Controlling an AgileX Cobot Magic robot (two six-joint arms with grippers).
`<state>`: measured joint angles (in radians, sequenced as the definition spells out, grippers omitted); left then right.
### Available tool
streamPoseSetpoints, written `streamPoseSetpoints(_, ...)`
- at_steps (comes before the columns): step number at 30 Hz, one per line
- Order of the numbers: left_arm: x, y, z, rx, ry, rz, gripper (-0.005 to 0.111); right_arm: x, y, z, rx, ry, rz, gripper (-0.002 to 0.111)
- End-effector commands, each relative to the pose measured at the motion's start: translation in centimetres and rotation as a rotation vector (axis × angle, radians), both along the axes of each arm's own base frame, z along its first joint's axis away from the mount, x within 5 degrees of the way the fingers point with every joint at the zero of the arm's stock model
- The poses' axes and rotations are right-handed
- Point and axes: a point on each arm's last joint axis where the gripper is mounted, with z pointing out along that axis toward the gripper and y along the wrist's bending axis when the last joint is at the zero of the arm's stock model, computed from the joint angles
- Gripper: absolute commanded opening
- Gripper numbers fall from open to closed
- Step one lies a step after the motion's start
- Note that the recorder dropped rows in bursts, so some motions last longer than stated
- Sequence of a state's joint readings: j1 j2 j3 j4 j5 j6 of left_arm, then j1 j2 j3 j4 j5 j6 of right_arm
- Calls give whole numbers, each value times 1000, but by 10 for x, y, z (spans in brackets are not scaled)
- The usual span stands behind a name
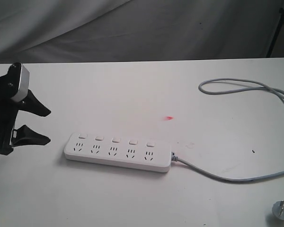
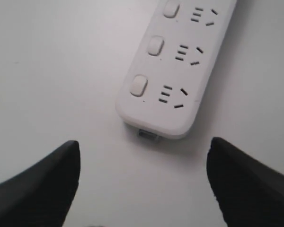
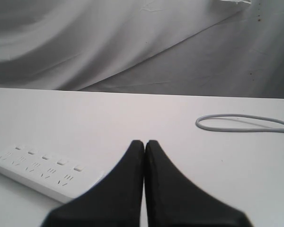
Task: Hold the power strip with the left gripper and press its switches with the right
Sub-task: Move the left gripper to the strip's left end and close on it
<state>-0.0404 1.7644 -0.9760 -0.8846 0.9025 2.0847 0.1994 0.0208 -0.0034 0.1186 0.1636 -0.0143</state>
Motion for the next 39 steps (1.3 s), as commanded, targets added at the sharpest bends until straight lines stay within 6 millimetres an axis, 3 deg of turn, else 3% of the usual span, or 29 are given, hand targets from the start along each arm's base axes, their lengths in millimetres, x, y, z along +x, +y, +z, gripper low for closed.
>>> streamPoseSetpoints(1, -2, -14, 2, 102, -36, -173, 70, 0, 0, -1, -13, -4, -2, 0)
streamPoseSetpoints(6, 5, -29, 6, 147, -93, -241, 70, 0, 0, -1, -13, -4, -2, 0)
streamPoseSetpoints(14, 8, -32, -17, 123, 12, -264, 71, 0, 0, -1, -13, -4, -2, 0)
streamPoseSetpoints(21, 16, -33, -29, 119, 0, -201, 71, 0, 0, -1, -13, -4, -2, 0)
streamPoseSetpoints(27, 21, -34, -36, 116, 1, -172, 86, 0, 0, -1, -13, -4, -2, 0)
streamPoseSetpoints(34, 29, -37, -35, 92, 14, -194, 86, 0, 0, -1, -13, -4, -2, 0)
streamPoseSetpoints(39, 28, -44, -45, 90, 43, -209, 86, 0, 0, -1, -13, -4, -2, 0)
